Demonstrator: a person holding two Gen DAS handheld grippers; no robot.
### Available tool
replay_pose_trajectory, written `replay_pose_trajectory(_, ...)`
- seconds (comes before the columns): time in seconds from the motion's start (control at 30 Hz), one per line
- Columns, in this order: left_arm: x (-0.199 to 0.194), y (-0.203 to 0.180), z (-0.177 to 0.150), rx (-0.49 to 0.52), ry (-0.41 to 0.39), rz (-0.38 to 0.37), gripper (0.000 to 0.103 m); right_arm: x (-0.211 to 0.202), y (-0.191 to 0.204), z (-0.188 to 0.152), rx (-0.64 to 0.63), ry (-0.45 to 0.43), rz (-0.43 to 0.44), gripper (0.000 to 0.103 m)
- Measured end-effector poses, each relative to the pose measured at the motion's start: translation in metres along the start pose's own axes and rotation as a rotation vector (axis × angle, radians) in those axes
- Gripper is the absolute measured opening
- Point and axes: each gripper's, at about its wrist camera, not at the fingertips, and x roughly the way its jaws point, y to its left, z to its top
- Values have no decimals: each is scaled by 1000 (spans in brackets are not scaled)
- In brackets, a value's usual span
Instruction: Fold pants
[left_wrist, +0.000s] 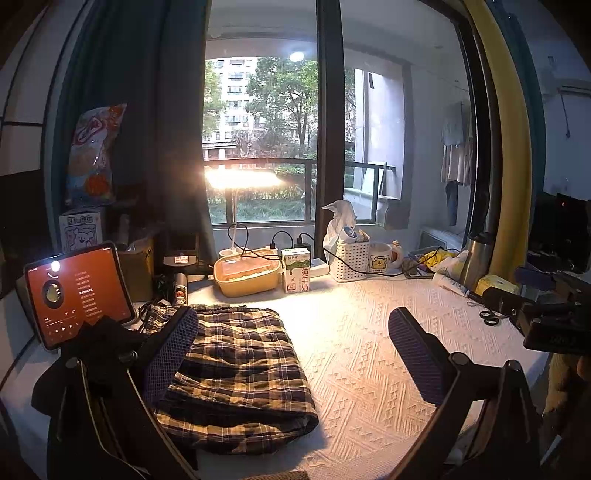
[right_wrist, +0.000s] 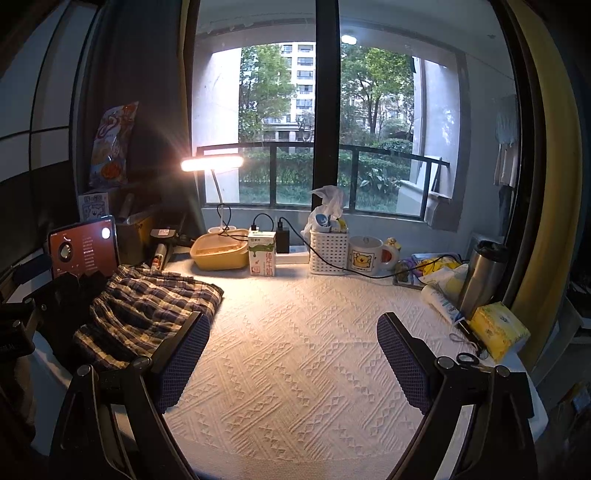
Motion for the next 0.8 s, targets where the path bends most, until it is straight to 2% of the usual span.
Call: replay_pose_trajectory(0.8,0,1,-1,-2,6,4,102,3,0,-3,-3,5,3,93)
